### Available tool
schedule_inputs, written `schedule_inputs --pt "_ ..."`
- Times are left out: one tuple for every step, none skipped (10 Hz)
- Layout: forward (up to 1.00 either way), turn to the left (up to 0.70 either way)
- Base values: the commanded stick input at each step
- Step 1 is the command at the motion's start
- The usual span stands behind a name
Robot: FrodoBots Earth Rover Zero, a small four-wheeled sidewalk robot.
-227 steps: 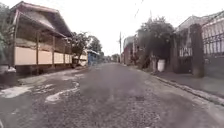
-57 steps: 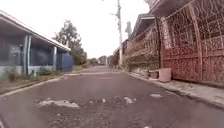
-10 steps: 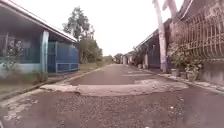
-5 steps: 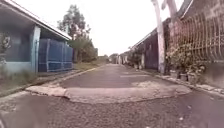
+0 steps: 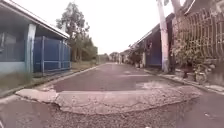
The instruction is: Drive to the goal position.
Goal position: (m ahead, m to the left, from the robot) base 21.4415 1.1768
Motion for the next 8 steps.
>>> schedule_inputs --pt "0.70 0.01" --pt "0.70 0.00" --pt "0.70 0.00" --pt "0.70 0.02" --pt "0.70 0.00" --pt "0.70 0.00" --pt "0.70 0.00" --pt "0.70 0.00"
